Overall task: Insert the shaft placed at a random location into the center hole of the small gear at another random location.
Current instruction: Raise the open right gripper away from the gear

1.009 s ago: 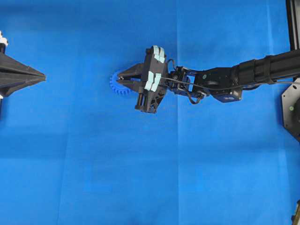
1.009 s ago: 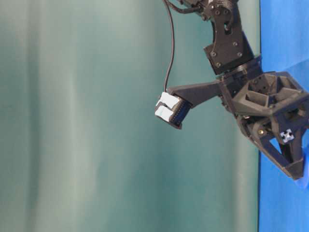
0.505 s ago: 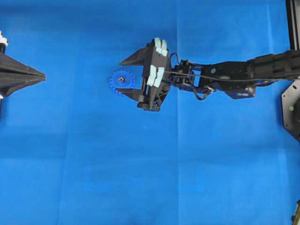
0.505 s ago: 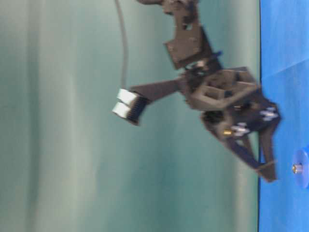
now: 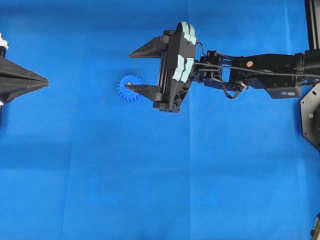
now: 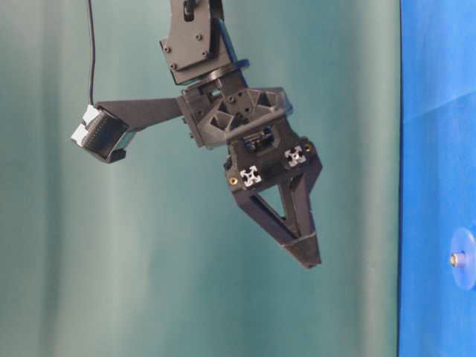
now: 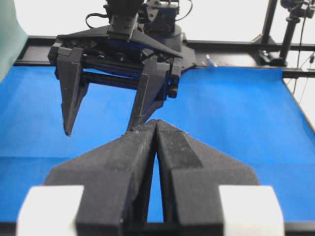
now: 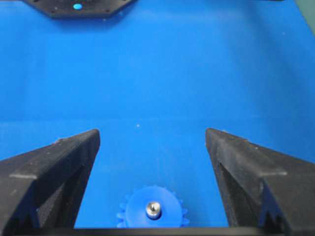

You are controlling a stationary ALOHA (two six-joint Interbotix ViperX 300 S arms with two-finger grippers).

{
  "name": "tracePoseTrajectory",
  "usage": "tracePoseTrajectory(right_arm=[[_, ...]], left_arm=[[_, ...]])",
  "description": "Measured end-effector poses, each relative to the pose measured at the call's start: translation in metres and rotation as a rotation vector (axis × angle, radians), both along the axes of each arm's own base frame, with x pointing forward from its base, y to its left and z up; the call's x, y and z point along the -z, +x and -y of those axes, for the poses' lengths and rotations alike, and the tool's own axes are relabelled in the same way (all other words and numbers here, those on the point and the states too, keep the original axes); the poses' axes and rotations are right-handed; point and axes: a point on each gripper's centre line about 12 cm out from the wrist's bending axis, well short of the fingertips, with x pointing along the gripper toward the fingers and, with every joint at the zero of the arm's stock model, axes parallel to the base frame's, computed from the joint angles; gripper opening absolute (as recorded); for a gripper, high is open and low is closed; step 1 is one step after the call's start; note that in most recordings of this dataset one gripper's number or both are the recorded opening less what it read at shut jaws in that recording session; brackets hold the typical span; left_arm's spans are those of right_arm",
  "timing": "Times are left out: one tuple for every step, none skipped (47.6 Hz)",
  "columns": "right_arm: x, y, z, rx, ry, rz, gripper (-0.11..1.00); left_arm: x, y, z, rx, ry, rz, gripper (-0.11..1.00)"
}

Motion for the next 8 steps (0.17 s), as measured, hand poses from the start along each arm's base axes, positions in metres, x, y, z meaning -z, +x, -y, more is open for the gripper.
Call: tracePoseTrajectory(right_arm=[[-0.0005, -0.0002, -0.0001, -0.001, -0.001, 0.000, 0.76], [0.0001, -0.0005, -0.0001, -0.001, -0.001, -0.002, 0.76], [0.0001, -0.0005, -0.0001, -0.001, -0.001, -0.002, 0.76], [0.0001, -0.0004, -0.0008, -0.003, -0.001, -0.002, 0.76], [0.0001, -0.0004, -0.0007, -0.002, 0.000, -0.001, 0.76], [0.0007, -0.0003, -0.0007, -0.002, 0.000, -0.003, 0.76], [0.0007, -0.0002, -0.0014, -0.004, -0.001, -0.003, 0.76], [0.0009, -0.0002, -0.0015, -0.004, 0.001, -0.004, 0.76]], left_arm=[[0.0000, 0.0000, 0.0000, 0.000, -0.002, 0.000, 0.00], [-0.0006, 0.0001, 0.0000, 0.000, -0.002, 0.002, 0.00], [0.0000, 0.0000, 0.0000, 0.000, -0.002, 0.000, 0.00], [0.0000, 0.0000, 0.0000, 0.000, 0.000, 0.000, 0.00], [0.0000, 0.0000, 0.0000, 0.000, -0.002, 0.000, 0.00], [0.0000, 0.0000, 0.0000, 0.000, -0.002, 0.000, 0.00], [0.0000, 0.0000, 0.0000, 0.000, -0.002, 0.000, 0.00], [0.0000, 0.0000, 0.0000, 0.000, 0.000, 0.000, 0.00]])
